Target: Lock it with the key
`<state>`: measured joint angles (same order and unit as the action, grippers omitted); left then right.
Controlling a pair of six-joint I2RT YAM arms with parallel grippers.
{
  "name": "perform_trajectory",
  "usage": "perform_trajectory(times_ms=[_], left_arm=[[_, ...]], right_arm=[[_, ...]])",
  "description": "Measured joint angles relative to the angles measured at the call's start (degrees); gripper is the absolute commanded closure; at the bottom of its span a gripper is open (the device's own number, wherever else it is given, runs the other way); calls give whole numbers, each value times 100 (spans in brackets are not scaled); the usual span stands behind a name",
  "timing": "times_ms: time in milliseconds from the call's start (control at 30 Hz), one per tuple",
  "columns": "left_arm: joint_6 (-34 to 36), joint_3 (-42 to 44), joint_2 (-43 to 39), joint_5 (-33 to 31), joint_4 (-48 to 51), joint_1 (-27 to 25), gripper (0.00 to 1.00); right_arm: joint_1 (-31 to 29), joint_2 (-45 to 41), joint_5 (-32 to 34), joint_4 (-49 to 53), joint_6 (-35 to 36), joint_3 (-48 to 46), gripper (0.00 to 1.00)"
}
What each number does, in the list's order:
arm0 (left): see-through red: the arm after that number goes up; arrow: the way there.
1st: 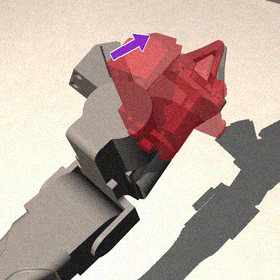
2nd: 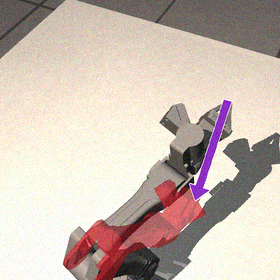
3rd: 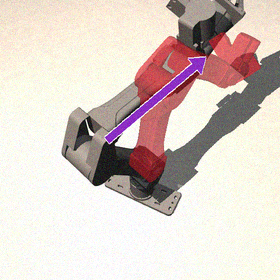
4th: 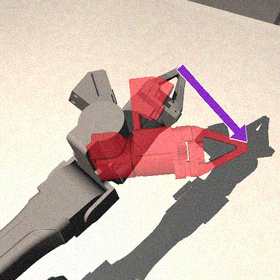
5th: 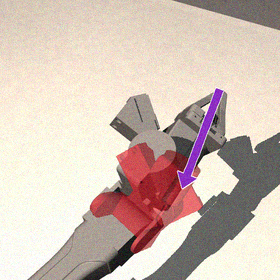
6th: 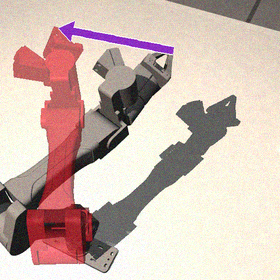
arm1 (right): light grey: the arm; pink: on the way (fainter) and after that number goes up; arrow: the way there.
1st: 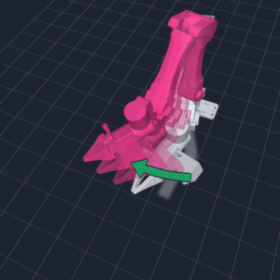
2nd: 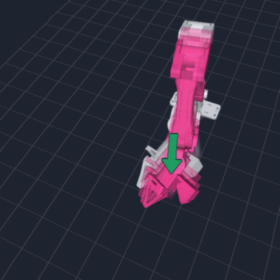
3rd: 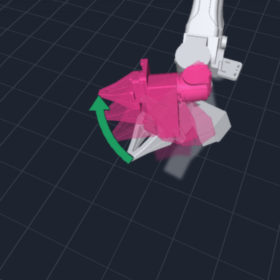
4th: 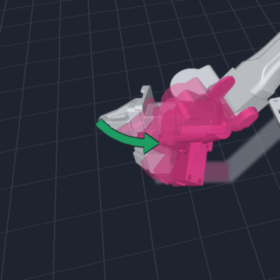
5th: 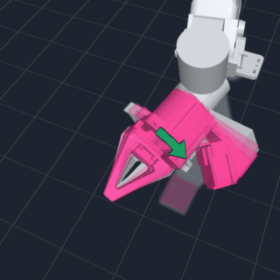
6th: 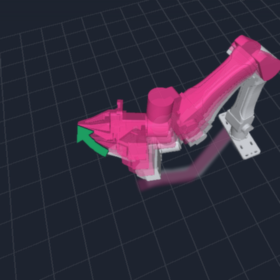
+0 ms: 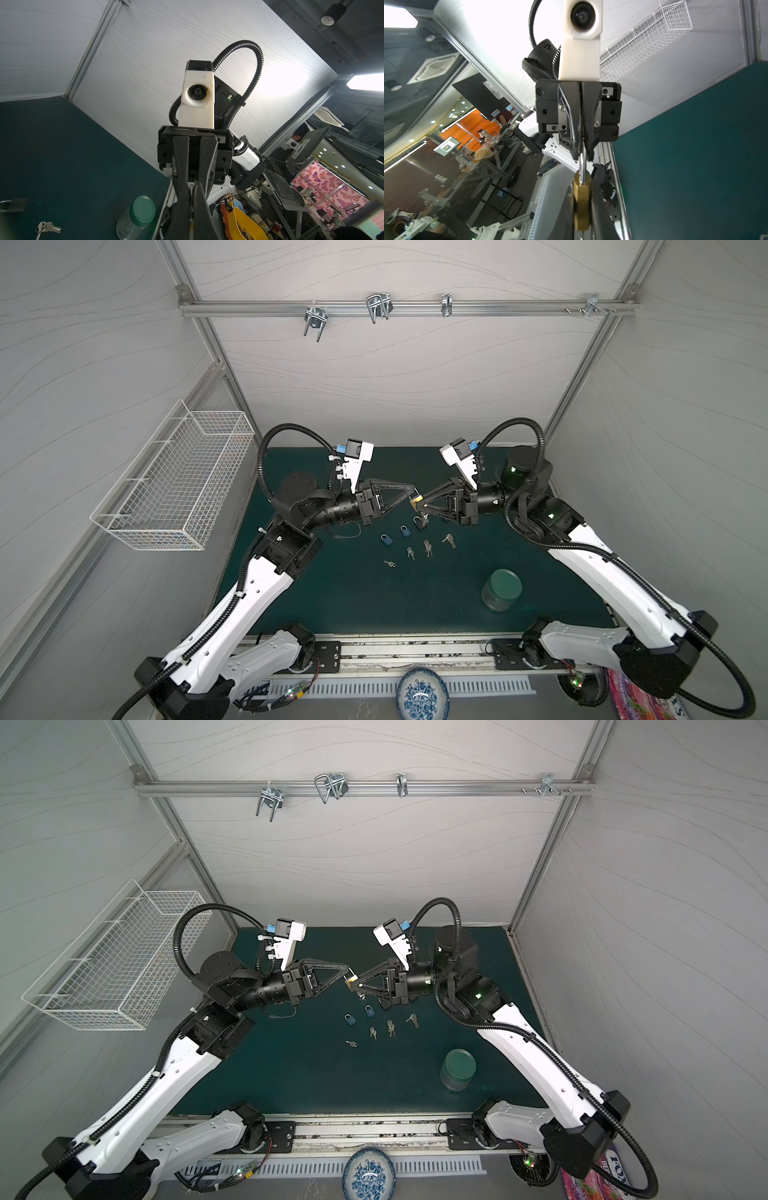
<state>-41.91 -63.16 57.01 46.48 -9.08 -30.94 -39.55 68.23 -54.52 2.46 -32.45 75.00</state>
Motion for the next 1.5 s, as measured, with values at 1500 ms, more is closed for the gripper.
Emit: perform_trajectory(times_ms=[1500], left_arm=[[7,94,-63,319,717,444,100]], right_arm=[[22,-48,140,210,809,-323,100]])
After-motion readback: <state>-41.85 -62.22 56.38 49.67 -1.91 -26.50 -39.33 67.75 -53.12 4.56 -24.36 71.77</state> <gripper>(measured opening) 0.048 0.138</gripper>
